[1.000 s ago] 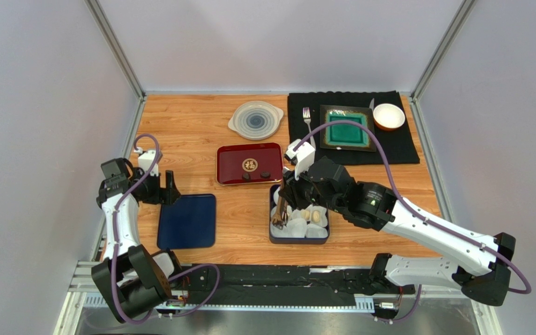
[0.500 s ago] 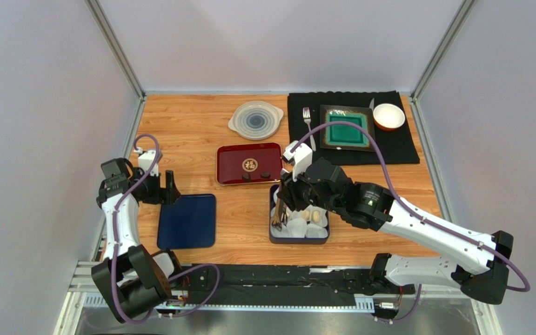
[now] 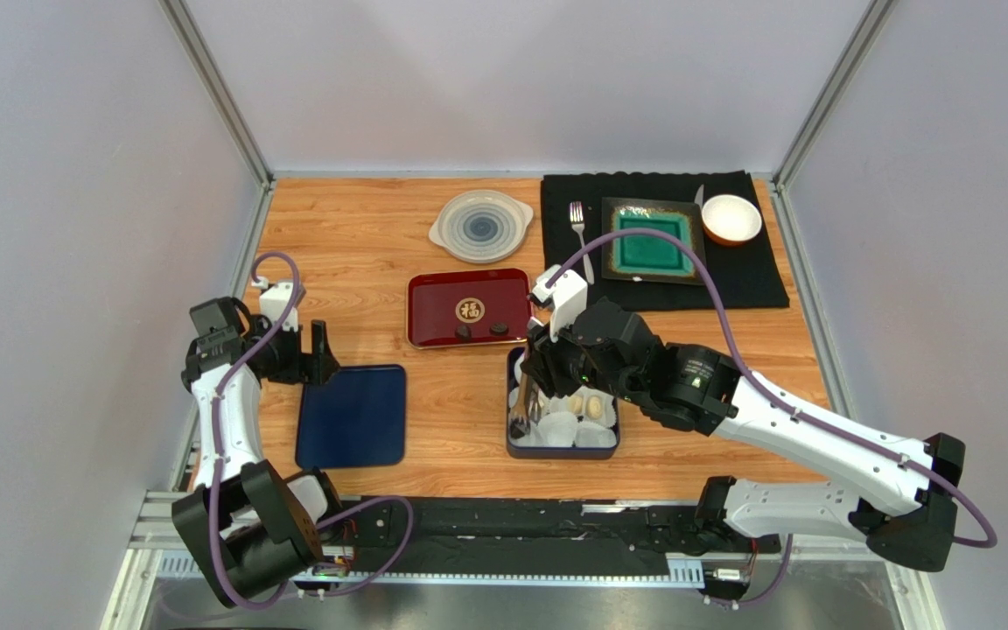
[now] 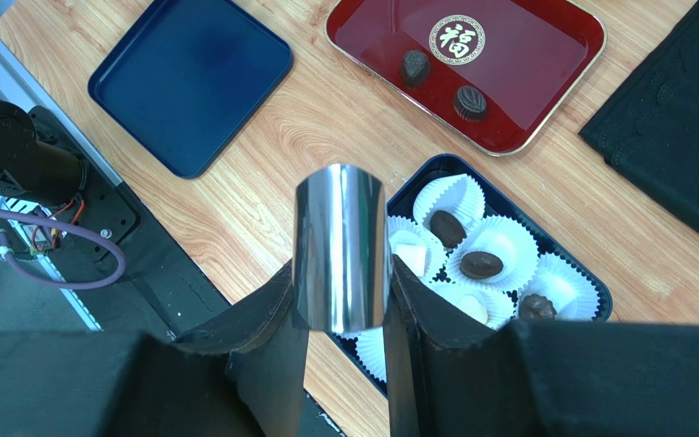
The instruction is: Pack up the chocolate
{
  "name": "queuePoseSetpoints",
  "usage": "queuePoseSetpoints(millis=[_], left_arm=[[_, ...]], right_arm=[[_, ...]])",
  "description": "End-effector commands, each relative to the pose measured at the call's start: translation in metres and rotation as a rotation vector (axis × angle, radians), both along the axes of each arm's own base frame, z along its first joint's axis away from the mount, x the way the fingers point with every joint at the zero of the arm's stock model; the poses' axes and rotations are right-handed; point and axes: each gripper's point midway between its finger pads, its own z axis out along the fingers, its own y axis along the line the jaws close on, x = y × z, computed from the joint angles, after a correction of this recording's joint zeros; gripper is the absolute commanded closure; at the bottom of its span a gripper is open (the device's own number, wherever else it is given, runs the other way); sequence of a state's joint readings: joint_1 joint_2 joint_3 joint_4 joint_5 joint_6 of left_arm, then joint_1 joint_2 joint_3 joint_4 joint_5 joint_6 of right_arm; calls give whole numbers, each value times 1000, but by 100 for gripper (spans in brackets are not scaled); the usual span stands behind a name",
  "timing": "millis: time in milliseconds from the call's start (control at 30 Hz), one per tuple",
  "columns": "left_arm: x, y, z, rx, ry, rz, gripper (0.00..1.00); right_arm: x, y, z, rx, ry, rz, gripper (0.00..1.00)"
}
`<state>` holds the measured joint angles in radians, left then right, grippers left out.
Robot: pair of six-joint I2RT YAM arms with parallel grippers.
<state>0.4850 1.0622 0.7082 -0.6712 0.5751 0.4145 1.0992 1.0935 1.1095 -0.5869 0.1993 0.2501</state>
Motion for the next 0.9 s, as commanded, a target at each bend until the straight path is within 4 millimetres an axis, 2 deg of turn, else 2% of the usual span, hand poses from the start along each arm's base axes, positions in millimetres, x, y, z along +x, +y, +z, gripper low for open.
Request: queuePoseSetpoints(millis=[0,167,300,333,400,433,467,500,567,633,667,700,733,833,867], left_arm=[[6,3,12,17,-52,-11,10],[7,3,13,15,-53,-11,10],[7,2,13,12,-55,-11,10],[7,2,13,9,-53,-9,10],[6,1,12,2,-53,-11,10],[7,0,12,0,-52,-14,9],[6,0,11,-1,-51,-14,9],[6,-1,11,-3,-52,-17,10],[5,0,10,-3,-50,-15,10],[5,0,10,7,-52,-16,10],[5,1,9,9,-50,-16,9],[4,1,9,18,-54,-19,10],[4,1,9,17,-50,-18,10],[4,0,7,6,-48,-21,10],[4,-1,7,2,-48,-20,9]], right_arm=[[4,8,23,65,-41,-11,65],[8,9,32,62,-69,-9,65],[18,12,53,60,-133,-13,65],[21,15,64,64,-164,-3,65],[28,25,67,47,-188,6,65],[31,29,80,61,-210,7,65],[35,33,82,46,-229,16,65],[41,44,76,27,-231,22,65],[52,53,86,32,-256,23,66],[63,70,77,19,-245,39,67],[71,73,86,39,-254,29,68],[87,84,79,49,-235,30,69],[94,90,85,79,-241,27,70],[124,98,69,76,-213,-1,71],[129,102,74,101,-205,1,71]])
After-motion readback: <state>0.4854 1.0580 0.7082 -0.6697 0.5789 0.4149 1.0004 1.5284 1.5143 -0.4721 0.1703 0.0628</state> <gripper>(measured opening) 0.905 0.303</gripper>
